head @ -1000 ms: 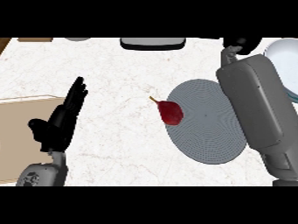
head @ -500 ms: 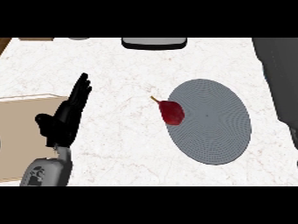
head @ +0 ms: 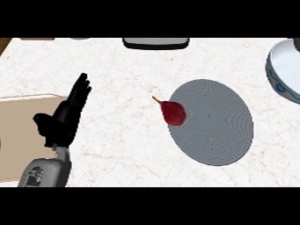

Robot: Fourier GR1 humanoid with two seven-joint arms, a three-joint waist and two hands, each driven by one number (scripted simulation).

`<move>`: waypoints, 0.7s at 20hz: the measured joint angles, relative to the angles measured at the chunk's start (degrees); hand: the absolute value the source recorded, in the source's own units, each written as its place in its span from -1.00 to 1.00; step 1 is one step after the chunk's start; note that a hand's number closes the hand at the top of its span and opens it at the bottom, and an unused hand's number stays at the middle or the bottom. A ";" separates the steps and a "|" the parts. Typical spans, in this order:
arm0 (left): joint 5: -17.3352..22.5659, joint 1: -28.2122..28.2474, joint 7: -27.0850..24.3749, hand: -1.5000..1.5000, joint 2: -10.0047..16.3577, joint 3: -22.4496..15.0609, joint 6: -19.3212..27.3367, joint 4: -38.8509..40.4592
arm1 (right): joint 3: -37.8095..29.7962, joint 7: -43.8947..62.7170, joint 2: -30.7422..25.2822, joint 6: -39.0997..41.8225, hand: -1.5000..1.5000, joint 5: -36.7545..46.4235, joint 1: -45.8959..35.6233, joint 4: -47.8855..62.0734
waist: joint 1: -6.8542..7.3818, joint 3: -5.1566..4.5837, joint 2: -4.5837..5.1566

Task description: Pick the tomato from the placemat and place it in the bowl

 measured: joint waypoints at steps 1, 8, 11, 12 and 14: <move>0.32 -0.05 -0.03 0.00 0.34 0.17 -0.54 0.01 | 0.06 -0.50 -0.97 0.24 1.00 0.61 0.39 1.52 | 0.09 0.00 0.05; -0.88 0.52 -0.42 0.00 -0.73 -0.81 0.42 -0.47 | -2.24 -6.28 -6.03 -3.20 1.00 1.43 4.12 9.88 | 0.21 0.05 0.13; -1.21 0.94 -0.93 0.00 -0.70 -1.00 0.35 -0.55 | -3.86 -9.22 -7.73 -5.96 1.00 1.06 5.84 13.80 | 0.41 0.06 0.22; -1.22 0.53 -0.95 0.00 -0.79 -0.99 0.33 -0.09 | -4.38 -10.40 -8.51 -6.89 1.00 1.02 6.28 15.42 | 0.51 0.07 0.31; -1.28 0.27 -0.63 0.00 -0.78 -0.98 0.33 -0.28 | -5.12 -12.35 -9.67 -7.52 1.00 0.85 6.60 18.13 | 0.60 0.08 0.32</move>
